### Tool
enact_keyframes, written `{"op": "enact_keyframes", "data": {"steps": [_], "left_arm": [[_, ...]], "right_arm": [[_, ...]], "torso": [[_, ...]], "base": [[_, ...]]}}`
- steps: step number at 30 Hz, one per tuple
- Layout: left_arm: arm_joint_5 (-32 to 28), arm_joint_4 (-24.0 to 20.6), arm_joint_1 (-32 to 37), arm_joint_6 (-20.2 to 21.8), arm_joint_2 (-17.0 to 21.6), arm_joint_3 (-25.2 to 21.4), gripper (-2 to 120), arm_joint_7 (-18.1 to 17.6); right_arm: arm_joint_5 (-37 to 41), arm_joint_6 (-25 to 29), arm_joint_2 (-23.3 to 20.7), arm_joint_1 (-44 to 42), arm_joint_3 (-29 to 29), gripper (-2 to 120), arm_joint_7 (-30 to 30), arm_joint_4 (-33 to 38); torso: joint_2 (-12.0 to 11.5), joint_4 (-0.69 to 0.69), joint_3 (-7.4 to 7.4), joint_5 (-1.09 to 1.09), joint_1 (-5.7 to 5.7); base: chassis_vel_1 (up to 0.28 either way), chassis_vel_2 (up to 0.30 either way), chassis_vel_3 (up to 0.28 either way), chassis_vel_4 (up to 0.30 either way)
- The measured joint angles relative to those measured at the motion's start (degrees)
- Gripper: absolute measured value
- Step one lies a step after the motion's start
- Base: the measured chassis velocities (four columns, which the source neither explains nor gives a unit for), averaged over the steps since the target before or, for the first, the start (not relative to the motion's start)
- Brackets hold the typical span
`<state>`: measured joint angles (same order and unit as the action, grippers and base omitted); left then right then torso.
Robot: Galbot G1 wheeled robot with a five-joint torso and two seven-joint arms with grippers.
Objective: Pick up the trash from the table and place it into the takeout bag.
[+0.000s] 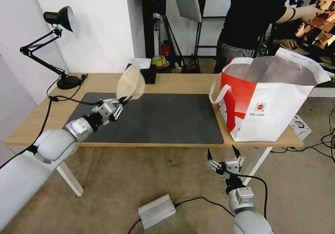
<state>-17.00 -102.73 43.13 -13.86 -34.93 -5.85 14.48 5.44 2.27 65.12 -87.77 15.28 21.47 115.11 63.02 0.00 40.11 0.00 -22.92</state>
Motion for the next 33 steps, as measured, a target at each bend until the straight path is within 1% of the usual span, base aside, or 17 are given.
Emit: {"op": "enact_keyframes", "data": {"steps": [2,3,5,6,10,11,15,16,20,21,25,26,29,30,33], "left_arm": [[-0.81,0.49,-2.59,-0.90,0.02,1.96,0,0.29],[-0.81,0.49,-2.59,-0.90,0.02,1.96,0,0.29],[-1.46,0.87,-5.21,-1.25,-0.29,4.23,0,0.59],[-1.46,0.87,-5.21,-1.25,-0.29,4.23,0,0.59],[-2.53,1.75,-11.48,-1.44,-1.19,9.81,0,1.46],[-2.53,1.75,-11.48,-1.44,-1.19,9.81,0,1.46],[-3.78,3.84,-19.00,-1.71,-2.66,15.43,0,2.29],[-3.78,3.84,-19.00,-1.71,-2.66,15.43,0,2.29],[-4.14,5.94,-24.70,-2.19,-4.95,20.37,0,2.66],[-4.14,5.94,-24.70,-2.19,-4.95,20.37,0,2.66],[-4.15,8.53,-29.25,-2.93,-7.46,24.02,0,3.53],[-4.15,8.53,-29.25,-2.93,-7.46,24.02,0,3.53],[-4.07,10.73,-33.27,-3.34,-9.87,27.20,0,4.36],[-4.07,10.73,-33.27,-3.34,-9.87,27.20,0,4.36],[-3.93,12.66,-36.44,-3.51,-12.36,29.61,0,4.59]], "right_arm": [[-0.01,-0.01,0.01,0.00,0.01,100,0.00,0.02],[-0.01,-0.01,0.01,0.00,0.01,100,0.00,0.02],[-0.09,-0.03,0.07,0.00,-0.03,100,-0.02,0.03],[-0.09,-0.03,0.07,0.00,-0.03,100,-0.02,0.03],[-0.60,-0.07,0.46,-0.02,-0.30,100,-0.09,0.05],[-0.60,-0.07,0.46,-0.02,-0.30,100,-0.09,0.05],[-1.01,-0.08,0.70,-0.41,-0.46,100,-0.15,0.10],[-1.01,-0.08,0.70,-0.41,-0.46,100,-0.15,0.10],[-1.18,-0.08,0.97,-0.57,-0.44,100,-0.17,0.17],[-1.18,-0.08,0.97,-0.57,-0.44,100,-0.17,0.17],[-1.37,-0.08,1.20,-1.00,-0.04,100,-0.19,0.31],[-1.37,-0.08,1.20,-1.00,-0.04,100,-0.19,0.31],[-1.45,-0.08,1.47,-1.20,0.33,100,-0.19,0.32],[-1.45,-0.08,1.47,-1.20,0.33,100,-0.19,0.32],[-1.51,-0.08,1.55,-1.24,0.36,100,-0.19,0.32]], "torso": [[0.00,0.00,0.00,0.01,0.00],[0.00,0.00,0.00,0.01,0.00],[0.00,0.00,0.00,0.00,0.00],[0.00,0.00,0.00,0.00,0.00],[-0.01,0.00,0.00,0.00,0.00],[-0.01,0.00,0.00,0.00,0.00],[0.00,0.00,0.00,0.00,0.00],[0.00,0.00,0.00,0.00,0.00],[0.00,0.00,0.00,0.00,0.00],[0.00,0.00,0.00,0.00,0.00],[0.00,0.00,-0.01,0.00,0.00],[0.00,0.00,-0.01,0.00,0.00],[0.00,0.00,0.00,0.01,0.00],[0.00,0.00,0.00,0.01,0.00],[-0.01,-0.01,-0.01,0.01,-0.01]], "base": [[0.000,0.000,0.000,0.000],[0.000,0.000,0.000,0.000],[0.000,0.000,0.000,0.000],[0.000,0.000,0.000,0.000],[0.000,0.000,0.000,0.000],[0.000,0.000,0.000,0.000],[0.000,0.000,0.000,0.000],[0.000,0.000,0.000,0.000],[0.000,0.000,0.000,0.000],[0.000,0.000,0.000,0.000],[0.000,0.000,0.000,0.000],[0.000,0.000,0.000,0.000],[0.000,0.000,0.000,0.000],[0.000,0.000,0.000,0.000],[0.000,0.000,0.000,0.000]]}}
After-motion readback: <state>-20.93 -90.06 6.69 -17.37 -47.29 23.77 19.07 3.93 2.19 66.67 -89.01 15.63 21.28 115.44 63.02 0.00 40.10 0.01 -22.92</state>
